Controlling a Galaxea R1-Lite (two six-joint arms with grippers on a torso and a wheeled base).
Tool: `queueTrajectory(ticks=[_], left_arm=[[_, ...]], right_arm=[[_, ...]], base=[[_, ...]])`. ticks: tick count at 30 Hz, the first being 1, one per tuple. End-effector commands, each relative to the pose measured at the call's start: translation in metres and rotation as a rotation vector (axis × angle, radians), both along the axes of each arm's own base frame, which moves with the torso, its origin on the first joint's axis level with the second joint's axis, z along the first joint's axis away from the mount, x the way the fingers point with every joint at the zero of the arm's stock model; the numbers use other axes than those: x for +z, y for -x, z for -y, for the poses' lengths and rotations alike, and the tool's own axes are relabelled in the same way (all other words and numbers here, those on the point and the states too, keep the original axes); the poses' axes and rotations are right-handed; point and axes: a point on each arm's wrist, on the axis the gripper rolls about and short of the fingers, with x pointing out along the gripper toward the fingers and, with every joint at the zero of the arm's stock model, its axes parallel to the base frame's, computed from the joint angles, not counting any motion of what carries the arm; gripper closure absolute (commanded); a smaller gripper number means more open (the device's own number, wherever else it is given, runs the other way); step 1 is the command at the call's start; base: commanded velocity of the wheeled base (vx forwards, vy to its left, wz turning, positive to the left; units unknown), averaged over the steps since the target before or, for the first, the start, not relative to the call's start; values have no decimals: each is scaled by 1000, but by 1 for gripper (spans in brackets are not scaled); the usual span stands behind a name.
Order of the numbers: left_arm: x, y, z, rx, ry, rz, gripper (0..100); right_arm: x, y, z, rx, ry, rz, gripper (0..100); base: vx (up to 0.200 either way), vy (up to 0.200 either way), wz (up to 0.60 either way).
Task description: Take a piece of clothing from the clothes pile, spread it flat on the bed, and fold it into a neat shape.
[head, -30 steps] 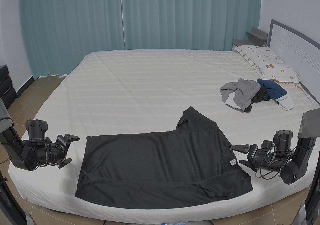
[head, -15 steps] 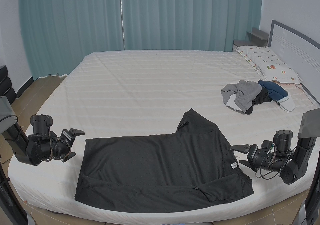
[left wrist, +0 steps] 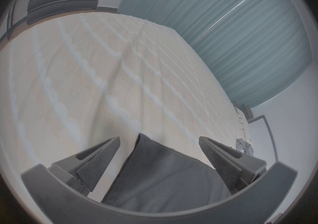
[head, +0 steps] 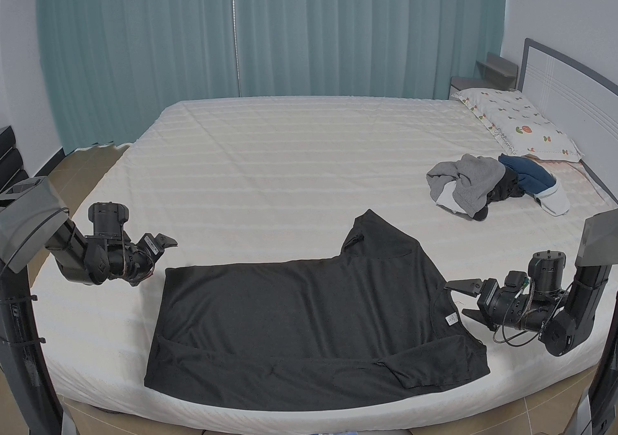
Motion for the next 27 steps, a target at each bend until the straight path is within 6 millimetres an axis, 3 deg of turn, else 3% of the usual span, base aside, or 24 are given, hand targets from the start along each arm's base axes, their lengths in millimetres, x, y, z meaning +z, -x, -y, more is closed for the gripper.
queueTrajectory(ticks=[1,5,25,26,27], left_arm=[[-18,-15,14,-32,-20,-33,0],[-26,-12,28,-55,-22,-56,0],[-27,-21,25,15,-75,-22,0],[-28,-21,25,15,-75,-25,100],[-28,-21,25,15,-75,-27,100]], right_arm=[[0,-1,0,-2,1,2,0],[0,-3,0,-1,0,7,0],[-2,-5,0,-1,2,6,0],[-2,-7,0,-2,3,11,0],[-2,-7,0,-2,3,11,0]], base=[[0,0,0],[0,0,0],[0,0,0],[0,0,0],[0,0,0]])
